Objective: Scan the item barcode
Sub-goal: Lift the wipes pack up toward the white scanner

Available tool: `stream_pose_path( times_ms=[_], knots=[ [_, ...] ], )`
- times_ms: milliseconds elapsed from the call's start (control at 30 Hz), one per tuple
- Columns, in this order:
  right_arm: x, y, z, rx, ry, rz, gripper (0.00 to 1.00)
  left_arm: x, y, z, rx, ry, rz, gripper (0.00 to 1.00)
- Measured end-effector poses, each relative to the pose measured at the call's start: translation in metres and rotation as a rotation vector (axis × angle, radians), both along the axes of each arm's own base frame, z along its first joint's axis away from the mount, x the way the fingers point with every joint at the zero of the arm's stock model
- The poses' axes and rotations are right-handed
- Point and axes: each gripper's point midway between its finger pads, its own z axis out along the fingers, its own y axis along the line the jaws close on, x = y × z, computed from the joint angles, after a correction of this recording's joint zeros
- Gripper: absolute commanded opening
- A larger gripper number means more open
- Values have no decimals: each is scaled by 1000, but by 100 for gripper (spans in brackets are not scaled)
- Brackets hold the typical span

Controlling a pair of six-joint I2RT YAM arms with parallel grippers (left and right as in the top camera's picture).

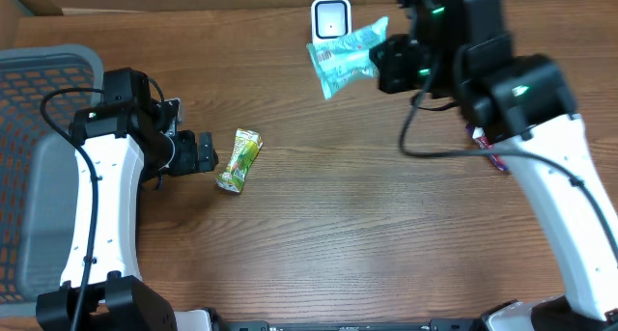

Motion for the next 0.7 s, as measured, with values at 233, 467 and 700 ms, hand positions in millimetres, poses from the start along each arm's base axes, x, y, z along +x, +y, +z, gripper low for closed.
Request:
stream_pose_path(
  times_ms=[233, 467, 700],
  knots=[
    [39, 22, -4, -285, -246, -148, 4, 0, 0, 0, 0, 0, 0, 99],
    [102, 35, -43, -649, -416, -162, 4, 0, 0, 0, 0, 0, 0, 100],
    [140, 51, -67, -897, -535, -23, 4, 0, 0, 0, 0, 0, 0, 99]
  ],
)
